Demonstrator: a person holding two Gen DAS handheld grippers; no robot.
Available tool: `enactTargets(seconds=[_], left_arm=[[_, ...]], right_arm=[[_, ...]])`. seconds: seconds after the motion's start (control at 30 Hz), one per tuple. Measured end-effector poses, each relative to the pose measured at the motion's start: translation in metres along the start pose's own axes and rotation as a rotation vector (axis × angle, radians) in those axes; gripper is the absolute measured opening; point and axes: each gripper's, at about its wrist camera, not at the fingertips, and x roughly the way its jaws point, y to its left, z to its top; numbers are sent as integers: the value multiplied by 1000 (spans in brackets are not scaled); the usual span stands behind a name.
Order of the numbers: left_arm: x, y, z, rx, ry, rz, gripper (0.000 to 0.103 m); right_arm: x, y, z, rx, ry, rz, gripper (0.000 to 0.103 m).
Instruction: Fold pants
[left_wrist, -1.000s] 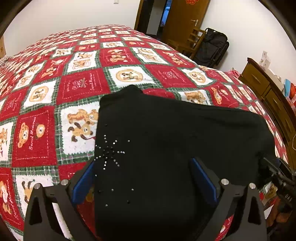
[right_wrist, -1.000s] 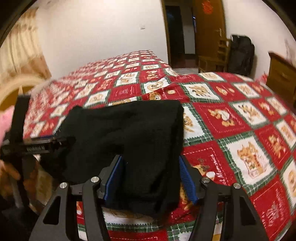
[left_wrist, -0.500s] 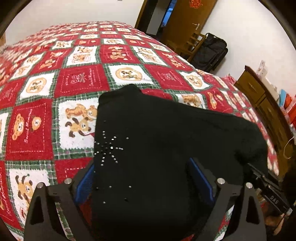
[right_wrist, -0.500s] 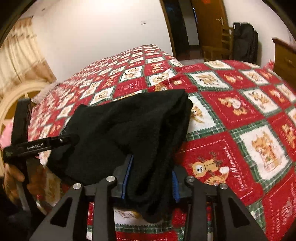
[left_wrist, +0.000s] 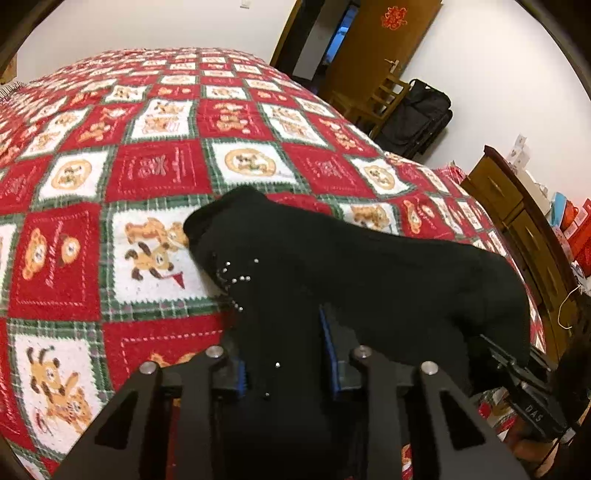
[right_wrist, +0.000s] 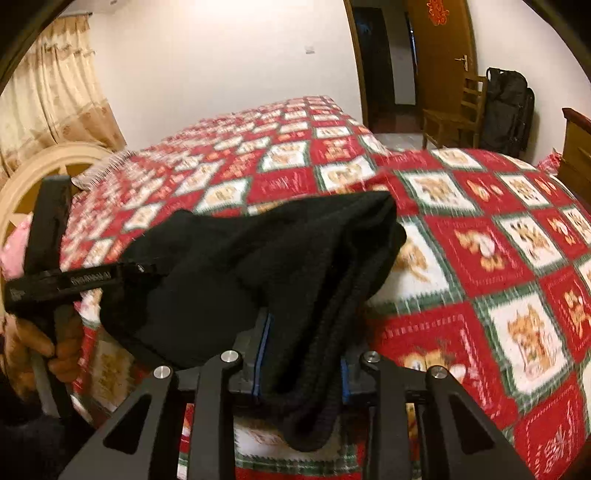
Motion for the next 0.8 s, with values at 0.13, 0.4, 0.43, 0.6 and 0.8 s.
enactTargets(seconds=[0.13,0.4,0.43,0.6,0.8], left_arm=[[-15,-8,9,44,-65,33,31],[-36,21,40,-19,-174,93,31],[-37,25,45,-25,-181,96,31],[-45,41,68,-33,-240,138,31],[-38,57,101,-46,-300,206,31]], right_arm=[[-5,10,17,-36,-54,51,30],[13,46,62,-169,-104,99,30],[15,48,68,-166,-105,106,30],[29,65,97,-212,-138,109,30],[71,76,135,-231,-146,76,30]])
